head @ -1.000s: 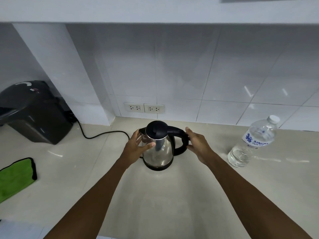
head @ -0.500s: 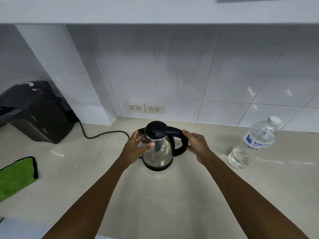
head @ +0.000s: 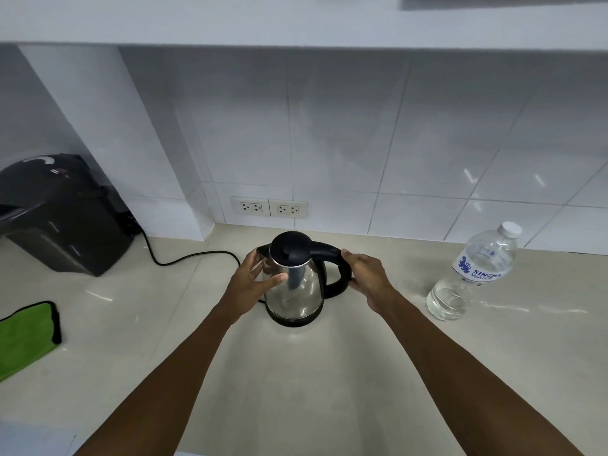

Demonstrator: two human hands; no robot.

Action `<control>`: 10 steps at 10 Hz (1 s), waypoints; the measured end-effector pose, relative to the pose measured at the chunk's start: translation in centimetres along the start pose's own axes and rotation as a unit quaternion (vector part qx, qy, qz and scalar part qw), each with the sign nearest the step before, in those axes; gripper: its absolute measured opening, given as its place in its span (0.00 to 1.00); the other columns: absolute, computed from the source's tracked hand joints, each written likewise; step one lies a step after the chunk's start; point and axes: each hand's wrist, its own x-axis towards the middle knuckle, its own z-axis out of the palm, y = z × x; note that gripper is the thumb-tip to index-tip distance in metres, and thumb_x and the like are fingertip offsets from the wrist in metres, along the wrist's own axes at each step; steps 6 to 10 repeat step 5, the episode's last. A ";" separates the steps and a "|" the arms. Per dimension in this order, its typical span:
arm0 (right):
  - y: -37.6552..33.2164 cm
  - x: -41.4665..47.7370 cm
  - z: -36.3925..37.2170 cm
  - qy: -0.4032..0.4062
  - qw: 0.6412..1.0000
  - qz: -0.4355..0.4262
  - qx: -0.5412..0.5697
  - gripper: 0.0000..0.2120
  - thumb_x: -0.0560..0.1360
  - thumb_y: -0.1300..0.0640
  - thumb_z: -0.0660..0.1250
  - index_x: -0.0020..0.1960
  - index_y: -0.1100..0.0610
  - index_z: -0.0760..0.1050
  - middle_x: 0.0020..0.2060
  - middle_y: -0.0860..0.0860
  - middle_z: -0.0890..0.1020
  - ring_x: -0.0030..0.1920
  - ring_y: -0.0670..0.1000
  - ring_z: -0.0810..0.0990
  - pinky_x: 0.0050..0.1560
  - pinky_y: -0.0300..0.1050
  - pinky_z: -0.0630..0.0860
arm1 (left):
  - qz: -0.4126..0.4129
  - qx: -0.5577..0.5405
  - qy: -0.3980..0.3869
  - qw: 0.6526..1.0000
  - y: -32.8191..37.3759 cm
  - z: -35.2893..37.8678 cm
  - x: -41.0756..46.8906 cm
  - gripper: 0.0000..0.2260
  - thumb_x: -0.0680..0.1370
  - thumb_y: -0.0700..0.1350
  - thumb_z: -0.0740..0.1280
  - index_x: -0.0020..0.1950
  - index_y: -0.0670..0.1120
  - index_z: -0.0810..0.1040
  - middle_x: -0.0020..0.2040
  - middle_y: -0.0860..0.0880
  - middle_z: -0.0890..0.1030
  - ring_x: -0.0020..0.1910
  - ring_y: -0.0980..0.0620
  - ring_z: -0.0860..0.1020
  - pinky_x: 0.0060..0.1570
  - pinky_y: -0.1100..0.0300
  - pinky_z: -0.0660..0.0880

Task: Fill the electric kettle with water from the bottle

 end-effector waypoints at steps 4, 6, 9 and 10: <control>-2.4 -4.9 0.0 -0.033 0.975 -0.056 -0.212 0.20 0.79 0.41 0.62 0.63 0.53 0.78 0.56 0.52 0.81 0.58 0.56 0.78 0.60 0.51 0.76 | -0.027 0.169 0.021 0.985 2.8 -0.1 -0.6 0.33 0.74 0.49 0.80 0.75 0.47 0.71 0.66 0.52 0.77 0.66 0.50 0.77 0.62 0.58 0.73; -3.2 -7.9 0.3 -0.022 0.958 -0.091 -0.272 0.18 0.81 0.44 0.61 0.62 0.54 0.77 0.52 0.50 0.80 0.56 0.55 0.77 0.52 0.46 0.70 | -0.028 0.255 0.030 0.966 5.1 0.1 -2.3 0.31 0.76 0.51 0.78 0.74 0.43 0.71 0.67 0.45 0.80 0.67 0.45 0.78 0.61 0.53 0.76; -3.2 -7.9 0.3 -0.022 0.958 -0.091 -0.272 0.18 0.81 0.44 0.61 0.62 0.54 0.77 0.52 0.50 0.80 0.56 0.55 0.77 0.52 0.46 0.70 | -0.028 0.255 0.030 0.966 5.1 0.1 -2.3 0.31 0.76 0.51 0.78 0.74 0.43 0.71 0.67 0.45 0.80 0.67 0.45 0.78 0.61 0.53 0.76; -3.2 -7.9 0.3 -0.022 0.958 -0.091 -0.272 0.18 0.81 0.44 0.61 0.62 0.54 0.77 0.52 0.50 0.80 0.56 0.55 0.77 0.52 0.46 0.70 | -0.028 0.255 0.030 0.966 5.1 0.1 -2.3 0.31 0.76 0.51 0.78 0.74 0.43 0.71 0.67 0.45 0.80 0.67 0.45 0.78 0.61 0.53 0.76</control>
